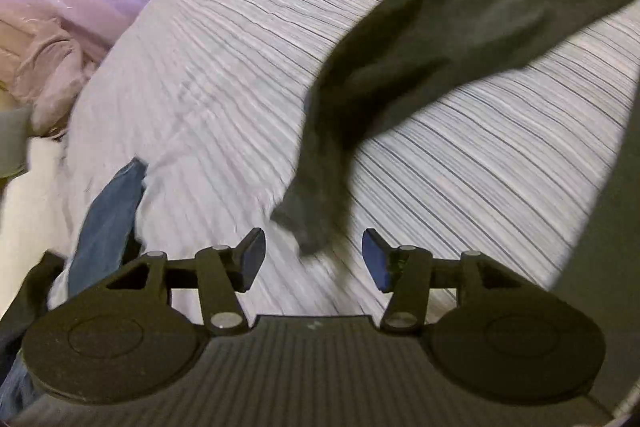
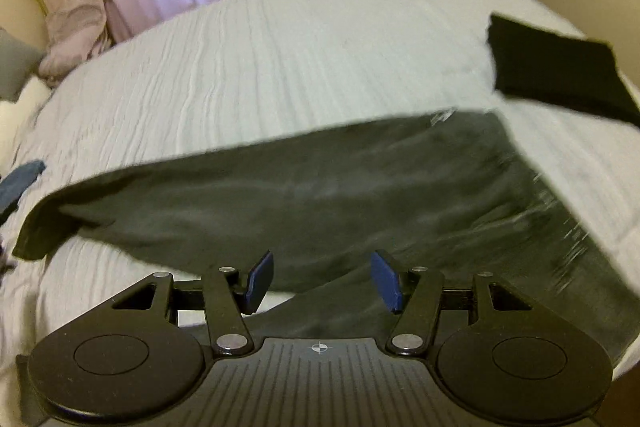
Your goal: Fold clothes
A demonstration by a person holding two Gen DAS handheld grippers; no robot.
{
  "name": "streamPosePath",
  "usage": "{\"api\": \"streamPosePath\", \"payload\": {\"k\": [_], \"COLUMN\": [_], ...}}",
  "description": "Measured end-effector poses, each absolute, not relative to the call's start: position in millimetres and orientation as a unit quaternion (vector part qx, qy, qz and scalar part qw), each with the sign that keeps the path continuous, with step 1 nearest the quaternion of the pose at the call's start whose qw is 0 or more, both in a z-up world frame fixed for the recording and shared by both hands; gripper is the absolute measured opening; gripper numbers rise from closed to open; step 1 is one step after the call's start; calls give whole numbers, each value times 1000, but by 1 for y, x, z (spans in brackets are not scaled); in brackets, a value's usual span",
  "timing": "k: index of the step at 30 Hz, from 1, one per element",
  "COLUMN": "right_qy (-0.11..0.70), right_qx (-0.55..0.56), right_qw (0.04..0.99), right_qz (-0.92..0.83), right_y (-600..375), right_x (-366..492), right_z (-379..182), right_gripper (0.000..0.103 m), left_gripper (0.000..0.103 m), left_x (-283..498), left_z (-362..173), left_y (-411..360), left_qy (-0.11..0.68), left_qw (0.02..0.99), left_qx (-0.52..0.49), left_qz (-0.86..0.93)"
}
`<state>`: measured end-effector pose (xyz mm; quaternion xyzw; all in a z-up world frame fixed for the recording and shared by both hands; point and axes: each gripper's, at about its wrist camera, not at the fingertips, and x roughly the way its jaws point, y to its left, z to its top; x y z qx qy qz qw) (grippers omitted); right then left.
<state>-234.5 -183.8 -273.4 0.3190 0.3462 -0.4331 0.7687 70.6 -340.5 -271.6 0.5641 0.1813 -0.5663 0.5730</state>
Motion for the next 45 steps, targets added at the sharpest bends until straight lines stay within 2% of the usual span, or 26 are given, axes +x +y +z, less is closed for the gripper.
{"api": "streamPosePath", "payload": {"k": [1,2,3,4,5,9,14,16,18,21,25,28,30,32,39,44,45], "right_qy": [354,360,364,366,365,374,381,378,374,364,368,383,393,403,447,527,544], "right_qx": [322,325,328,329,327,325,318,317,315,314,322,332,341,347,307,192,164], "right_qw": [765,762,761,761,762,767,780,785,789,792,781,763,751,743,759,762,760], "right_qz": [-431,-429,-425,-421,-424,-408,-382,-375,-372,-375,-389,-400,-406,-407,-360,-323,-316], "right_y": [-177,-172,-169,-165,-162,-162,-170,-172,-174,-174,-166,-158,-155,-154,-162,-165,-165], "right_x": [-223,-211,-202,-193,-186,-161,-138,-131,-125,-121,-125,-134,-139,-142,-117,-91,-87], "right_z": [-277,-280,-284,-285,-287,-289,-293,-294,-293,-291,-291,-297,-302,-307,-332,-366,-373], "right_gripper": [58,58,58,58,58,58,58,58,58,58,58,58,58,58,58,58,58], "left_gripper": [45,37,17,6,3,2,2,2,4,14,14,16,28,32,33,31,25], "left_x": [78,82,87,91,93,99,118,122,127,138,145,135,121,104,68,67,69], "left_z": [-276,-280,-283,-285,-283,-231,-126,-101,-98,-131,-183,-200,-213,-235,-331,-374,-378], "left_y": [-348,-352,-356,-357,-356,-338,-327,-331,-342,-369,-393,-388,-378,-363,-329,-326,-327], "left_qy": [181,183,188,195,198,206,258,274,296,291,223,187,151,111,41,4,-4], "left_qw": [561,550,536,520,509,493,489,477,462,497,575,564,533,492,387,368,368], "left_qx": [567,572,577,583,586,571,505,497,496,518,556,556,574,605,682,703,705], "left_qz": [-575,-581,-587,-593,-598,-624,-663,-671,-673,-632,-557,-582,-603,-617,-620,-608,-607]}}
